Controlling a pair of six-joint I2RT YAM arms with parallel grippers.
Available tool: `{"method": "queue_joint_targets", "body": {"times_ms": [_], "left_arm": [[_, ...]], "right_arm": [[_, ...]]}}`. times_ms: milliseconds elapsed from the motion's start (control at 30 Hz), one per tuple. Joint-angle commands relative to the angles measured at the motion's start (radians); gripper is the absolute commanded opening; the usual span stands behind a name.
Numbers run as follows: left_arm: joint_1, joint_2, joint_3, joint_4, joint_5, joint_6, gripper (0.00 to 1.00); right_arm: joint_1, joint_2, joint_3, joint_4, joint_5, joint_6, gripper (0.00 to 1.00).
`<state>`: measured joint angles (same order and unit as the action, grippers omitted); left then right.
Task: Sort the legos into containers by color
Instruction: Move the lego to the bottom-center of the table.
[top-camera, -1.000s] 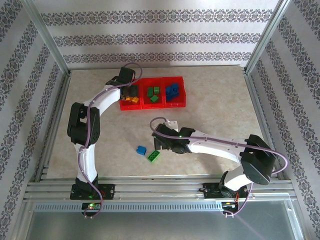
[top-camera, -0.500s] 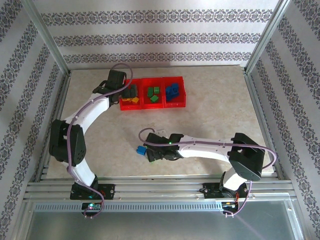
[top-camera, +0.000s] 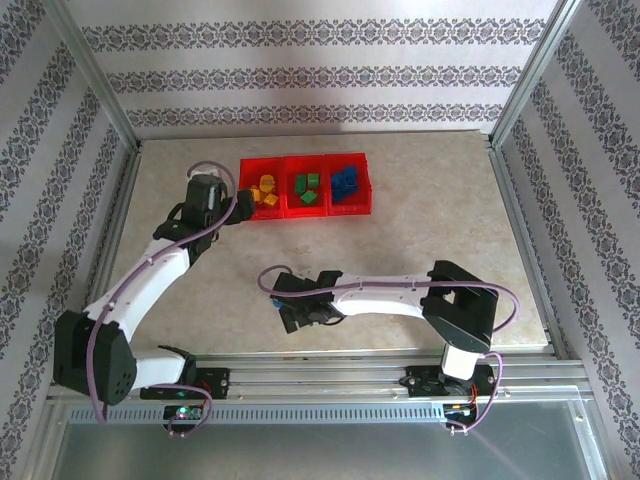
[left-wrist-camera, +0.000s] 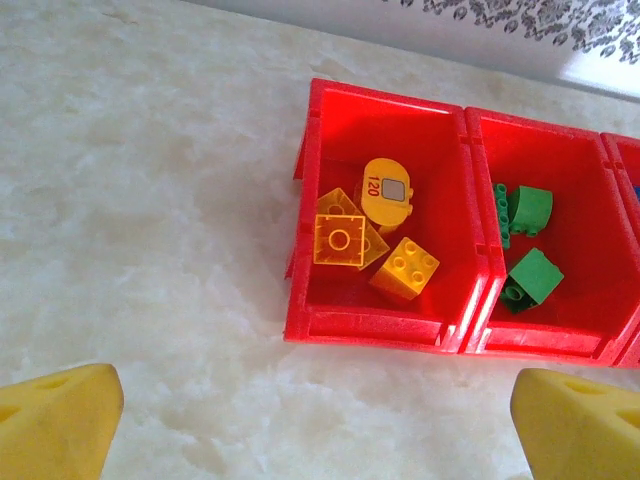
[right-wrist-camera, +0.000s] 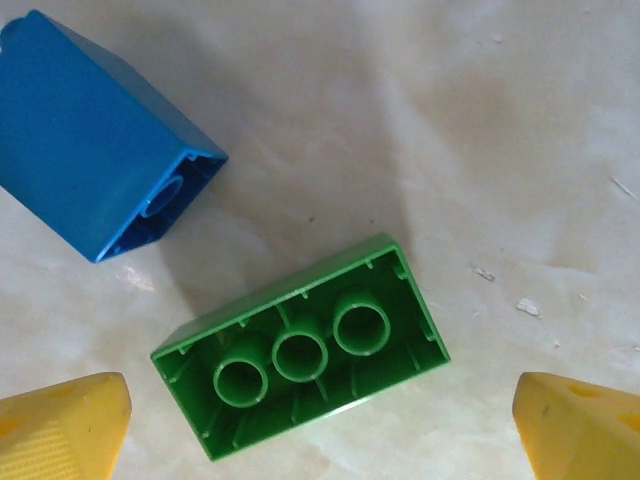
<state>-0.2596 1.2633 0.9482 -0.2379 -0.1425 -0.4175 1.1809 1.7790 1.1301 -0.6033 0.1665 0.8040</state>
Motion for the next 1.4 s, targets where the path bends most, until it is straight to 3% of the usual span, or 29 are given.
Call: {"method": "queue_joint_targets", "body": {"times_ms": [0,500,767,1367], "left_arm": [[0.013,-0.045,-0.038,0.061,-0.041,-0.028,1.00],[0.013,-0.049,-0.066,0.052,-0.045,-0.028,1.00],[0.015,-0.019,-0.053,0.061,-0.012,-0.038,1.00],[0.015,-0.004,-0.051,0.072,-0.003,-0.042,1.00]], "right_arm": [[0.002,0.030,0.044,-0.026,-0.001,-0.017,0.98],[-0.070,0.069,0.020,-0.087,0.008,0.001,0.96],[-0.111,-0.005,-0.054,-0.083,0.006,0.009,0.89],[-0.132,-0.031,-0.024,-0.052,-0.032,0.061,0.76]]}}
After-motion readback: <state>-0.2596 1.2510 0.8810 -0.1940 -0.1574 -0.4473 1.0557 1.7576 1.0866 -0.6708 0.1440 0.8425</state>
